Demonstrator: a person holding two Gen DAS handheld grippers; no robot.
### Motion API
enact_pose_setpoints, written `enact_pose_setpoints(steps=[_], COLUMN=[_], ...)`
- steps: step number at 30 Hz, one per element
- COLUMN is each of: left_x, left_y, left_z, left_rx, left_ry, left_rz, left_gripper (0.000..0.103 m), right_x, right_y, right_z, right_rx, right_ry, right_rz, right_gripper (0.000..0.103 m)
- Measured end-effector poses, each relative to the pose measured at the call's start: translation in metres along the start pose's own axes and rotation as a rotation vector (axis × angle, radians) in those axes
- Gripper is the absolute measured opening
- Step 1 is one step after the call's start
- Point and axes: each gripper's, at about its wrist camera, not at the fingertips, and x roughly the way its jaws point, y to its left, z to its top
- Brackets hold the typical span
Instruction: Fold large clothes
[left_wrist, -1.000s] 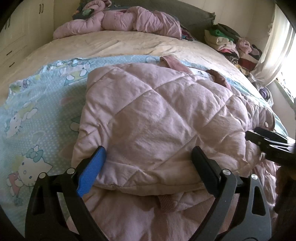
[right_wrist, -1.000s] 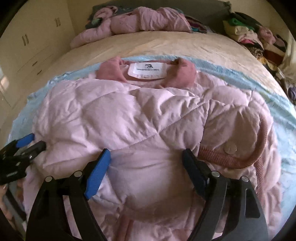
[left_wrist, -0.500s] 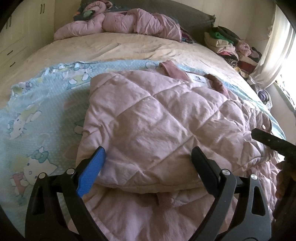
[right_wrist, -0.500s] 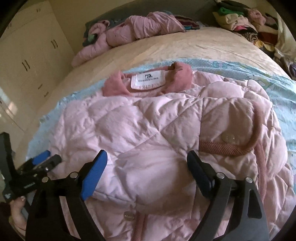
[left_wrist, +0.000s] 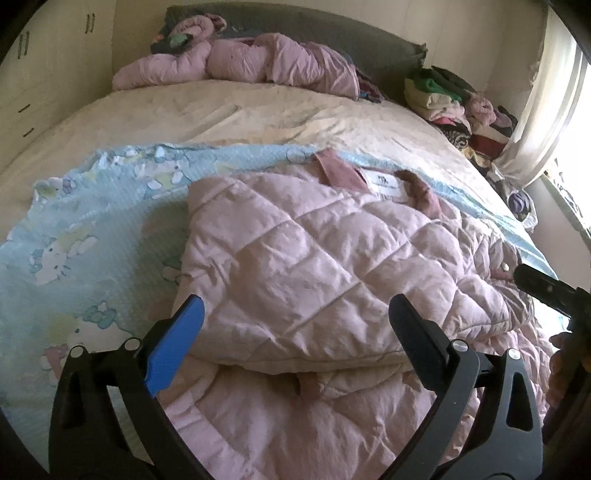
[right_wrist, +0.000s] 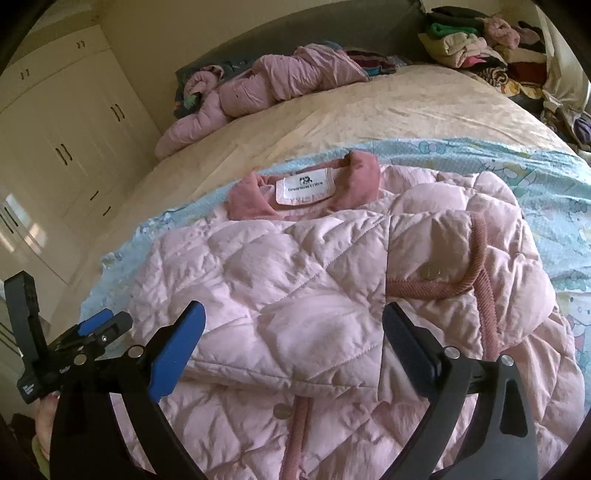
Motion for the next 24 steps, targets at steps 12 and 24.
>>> enact_pose_setpoints(steps=[12, 24], left_x=[-0.042, -0.090], left_y=[-0.004, -0.027], left_z=[0.002, -0.019], left_rx=[0.006, 0.020], left_ry=[-0.072, -0.130], left_rz=[0.026, -0.001], left_gripper=[0.093, 0.093], right_x=[-0.046, -0.105], right_y=[0.008, 0.000], right_z=[0.001, -0.005], right_rx=[-0.036, -0.023], right_ry=[-0.076, -0.135], right_rz=[-0.015, -0.016], right_gripper=[0.096, 0.096])
